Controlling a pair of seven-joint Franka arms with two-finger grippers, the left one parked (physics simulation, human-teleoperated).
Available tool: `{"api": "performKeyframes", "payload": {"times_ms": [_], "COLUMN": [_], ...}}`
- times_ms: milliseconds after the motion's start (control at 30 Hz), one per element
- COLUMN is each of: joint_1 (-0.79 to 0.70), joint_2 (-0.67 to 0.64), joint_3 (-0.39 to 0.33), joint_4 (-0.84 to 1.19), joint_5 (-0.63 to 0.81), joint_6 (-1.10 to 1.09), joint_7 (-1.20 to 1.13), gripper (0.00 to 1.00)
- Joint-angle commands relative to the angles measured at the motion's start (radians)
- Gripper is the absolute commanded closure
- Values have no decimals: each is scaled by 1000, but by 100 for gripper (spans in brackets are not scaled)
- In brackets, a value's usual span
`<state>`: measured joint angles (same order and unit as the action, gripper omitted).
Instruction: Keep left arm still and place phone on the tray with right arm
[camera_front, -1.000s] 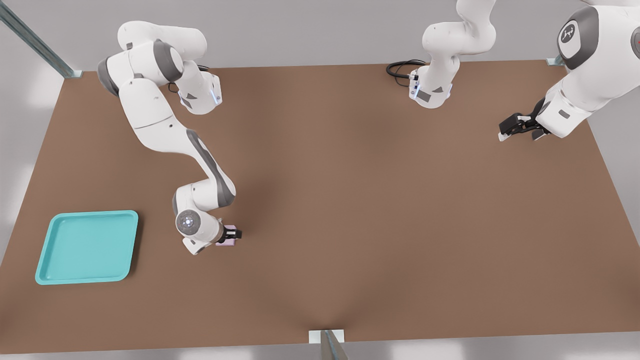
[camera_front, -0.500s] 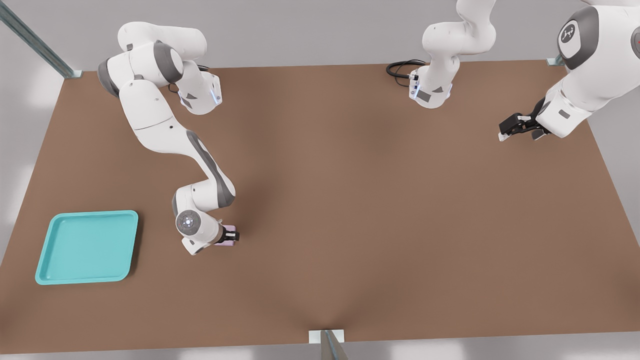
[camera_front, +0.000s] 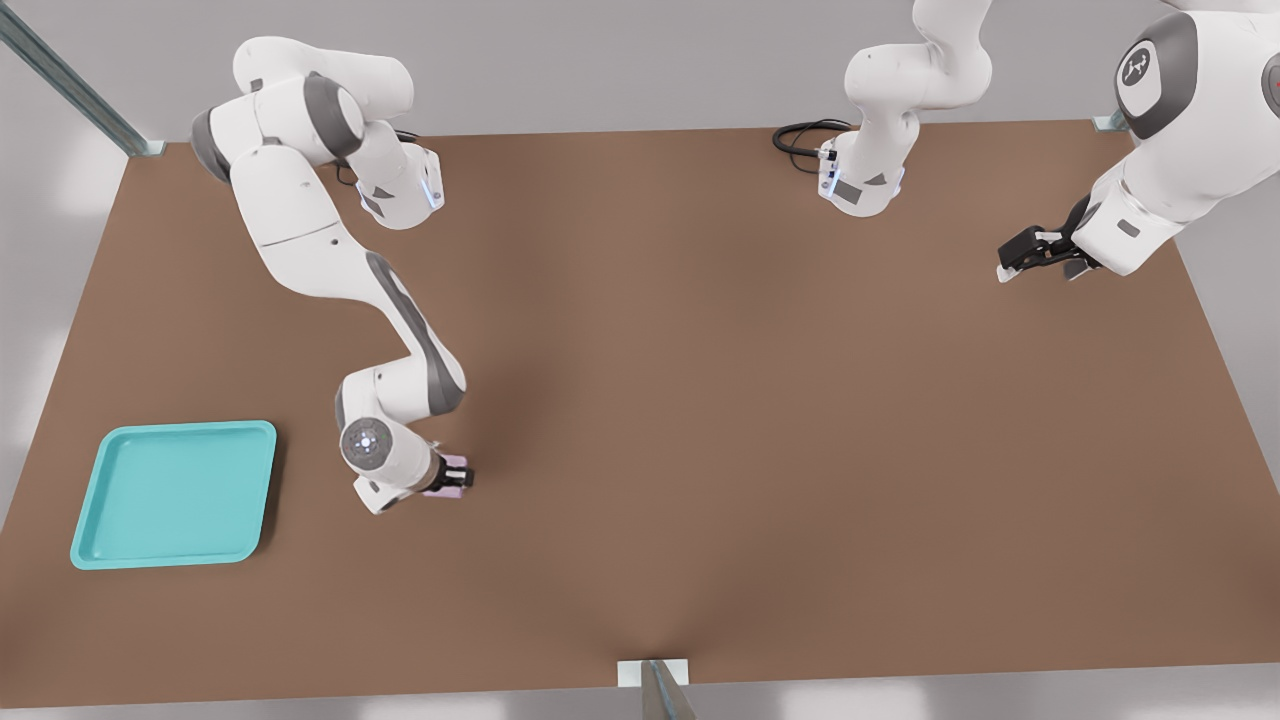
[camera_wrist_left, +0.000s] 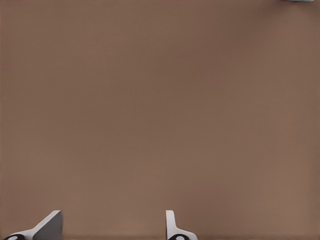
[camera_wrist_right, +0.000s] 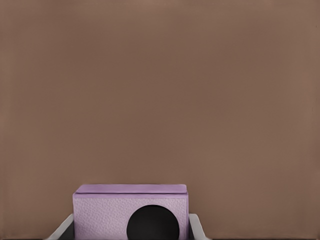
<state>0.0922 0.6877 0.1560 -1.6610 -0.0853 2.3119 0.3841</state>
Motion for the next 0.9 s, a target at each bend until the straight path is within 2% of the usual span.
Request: {"api": "performKeyframes", "payload": {"times_ms": [0, 233, 300, 500, 667, 867], "joint_1": [-14, -203, -307, -489, -583, -595], "joint_2": [-31, -122, -123, -111, 24, 157], "joint_3": [0, 7, 39, 30, 16, -12], "joint_4": [1, -3, -3, 43, 237, 323], "joint_5": [-2, 4, 4, -1, 2, 1], "joint_6": [-77, -227, -229, -229, -279, -263], "joint_7": [-33, -316, -434, -715, -956, -987], "gripper": [22, 22, 22, 22, 22, 21]}}
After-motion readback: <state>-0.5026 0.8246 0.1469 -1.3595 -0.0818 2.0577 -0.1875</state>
